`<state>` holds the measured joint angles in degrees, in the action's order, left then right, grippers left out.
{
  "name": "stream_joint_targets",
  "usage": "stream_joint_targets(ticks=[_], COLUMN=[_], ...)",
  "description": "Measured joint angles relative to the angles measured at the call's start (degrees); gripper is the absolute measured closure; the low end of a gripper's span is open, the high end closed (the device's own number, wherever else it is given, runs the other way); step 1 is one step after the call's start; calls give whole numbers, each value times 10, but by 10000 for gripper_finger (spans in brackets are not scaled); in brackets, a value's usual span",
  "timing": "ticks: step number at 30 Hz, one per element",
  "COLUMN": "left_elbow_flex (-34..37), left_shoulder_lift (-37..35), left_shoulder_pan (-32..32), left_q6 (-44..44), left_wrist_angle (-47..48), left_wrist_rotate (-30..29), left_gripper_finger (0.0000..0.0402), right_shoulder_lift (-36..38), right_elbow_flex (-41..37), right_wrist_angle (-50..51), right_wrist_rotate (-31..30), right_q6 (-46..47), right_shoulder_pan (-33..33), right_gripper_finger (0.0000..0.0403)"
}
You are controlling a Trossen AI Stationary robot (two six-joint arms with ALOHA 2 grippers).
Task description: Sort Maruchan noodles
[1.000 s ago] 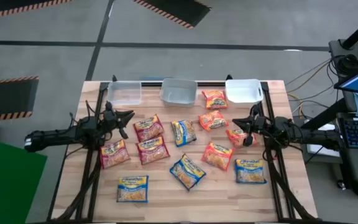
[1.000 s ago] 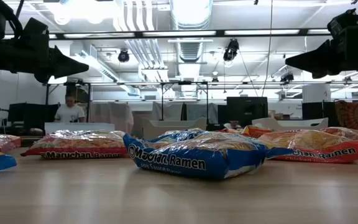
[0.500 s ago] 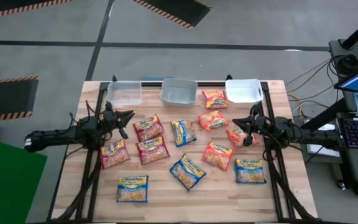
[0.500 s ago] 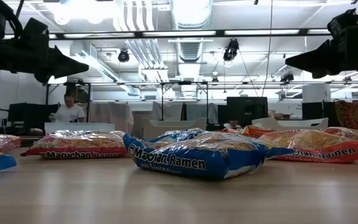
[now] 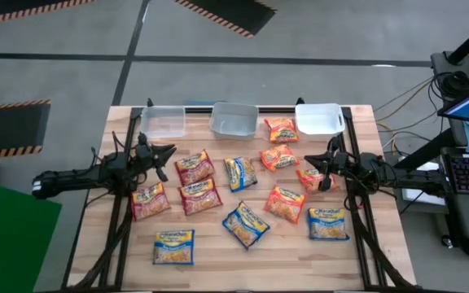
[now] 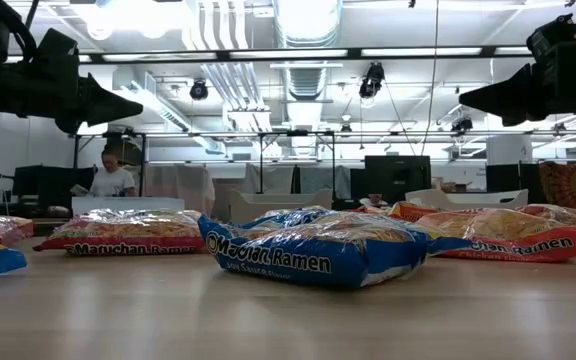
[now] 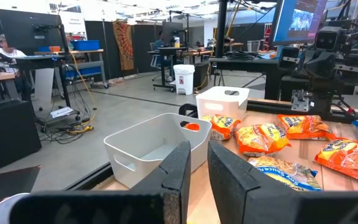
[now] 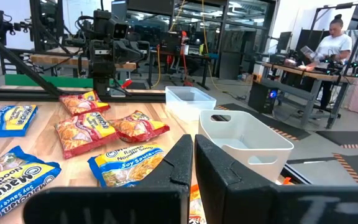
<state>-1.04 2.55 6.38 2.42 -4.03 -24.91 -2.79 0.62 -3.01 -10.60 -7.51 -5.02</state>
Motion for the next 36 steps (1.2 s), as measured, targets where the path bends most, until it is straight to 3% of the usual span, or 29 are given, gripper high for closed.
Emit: stream_joint_targets(ticks=[32, 34, 36], left_elbow_flex=[0, 0, 0], left_shoulder_lift=[0, 0, 0], left_shoulder_pan=[0, 0, 0], left_q6=[0, 0, 0], left_wrist_angle=[0, 0, 0], left_wrist_rotate=[0, 0, 0], left_gripper_finger=[363, 363, 363], right_shoulder_lift=[0, 0, 0], right_elbow_flex=[0, 0, 0], right_wrist_angle=[-2, 1, -1], right_wrist_rotate=[0, 8, 29], right_q6=[-15, 63, 215], right_shoulder_pan=[0, 1, 1], right_gripper_finger=[394, 394, 394])
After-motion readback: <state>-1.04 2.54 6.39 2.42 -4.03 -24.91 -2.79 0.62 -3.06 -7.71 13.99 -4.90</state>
